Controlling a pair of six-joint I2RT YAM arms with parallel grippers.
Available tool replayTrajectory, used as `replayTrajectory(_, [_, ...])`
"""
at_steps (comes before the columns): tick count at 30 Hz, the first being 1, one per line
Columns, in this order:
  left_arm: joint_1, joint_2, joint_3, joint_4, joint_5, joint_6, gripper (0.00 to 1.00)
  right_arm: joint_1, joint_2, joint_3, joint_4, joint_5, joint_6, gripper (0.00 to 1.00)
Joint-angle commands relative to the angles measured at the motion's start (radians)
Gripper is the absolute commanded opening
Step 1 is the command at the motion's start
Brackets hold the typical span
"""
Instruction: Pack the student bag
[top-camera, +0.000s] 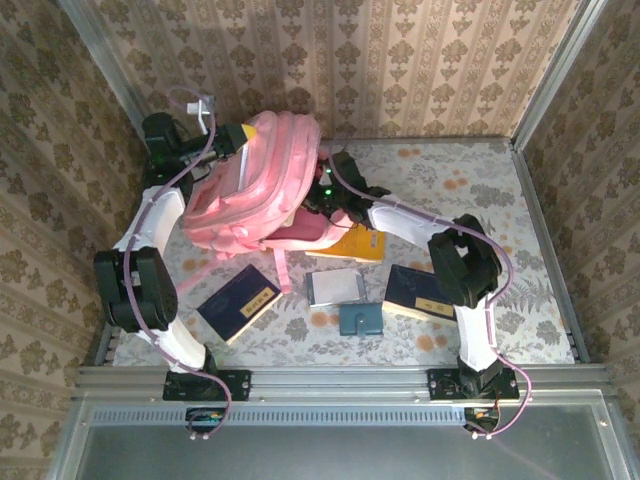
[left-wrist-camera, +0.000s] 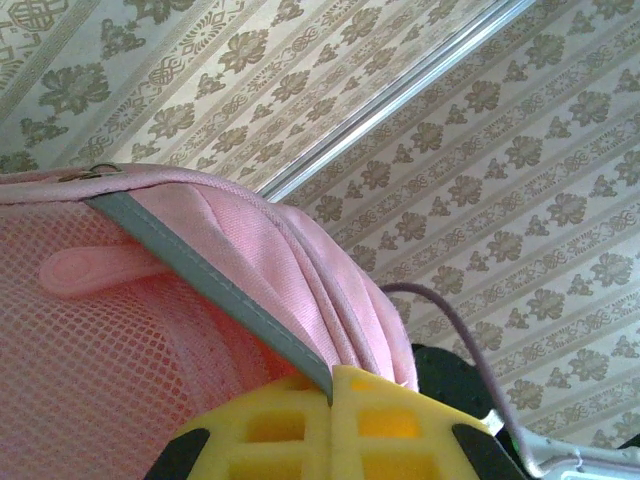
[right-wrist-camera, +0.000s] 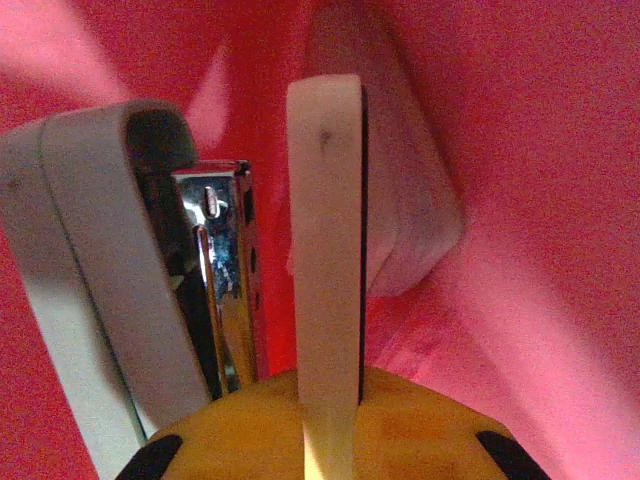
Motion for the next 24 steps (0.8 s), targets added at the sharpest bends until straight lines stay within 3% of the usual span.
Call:
replayTrajectory(1, [-0.006,-0.057,0.028,0.169,0.022,0.01,0.0,0.04,0.068,0.109,0.136,-0.043,0.088,0.01])
replayTrajectory(3, [-0.007,-0.056,0.027,0.176,0.02,0.003,0.0,0.063,0.11,0.168,0.122,-0.039,0.084,0.05])
replayTrajectory(4, [-0.006,-0.054,0.028,0.184,0.02,-0.003,0.0,0.072,0.127,0.196,0.108,-0.039,0.078,0.11])
replayTrajectory(6, [-0.006,-0.051,0.026,0.202,0.019,-0.018,0.0,0.088,0.166,0.267,0.046,-0.036,0.051,0.51])
replayTrajectory(7, [-0.005,-0.051,0.026,0.209,0.019,-0.023,0.0,0.092,0.178,0.288,0.023,-0.037,0.039,0.64])
replayTrajectory(11, [0.009,-0.051,0.014,0.244,0.011,-0.051,0.0,0.095,0.163,0.276,0.018,-0.016,-0.002,0.88])
replayTrajectory(14, [0.024,-0.054,0.003,0.262,-0.002,-0.065,0.0,0.092,0.127,0.248,0.011,-0.007,-0.056,0.94])
replayTrajectory(19, [0.057,-0.064,-0.02,0.266,-0.036,-0.063,0.0,0.081,0.043,0.19,-0.046,0.039,-0.164,0.95])
replayTrajectory(24, [0.099,-0.077,-0.05,0.206,-0.095,-0.033,0.0,0.051,-0.123,0.022,-0.062,0.138,-0.247,0.95])
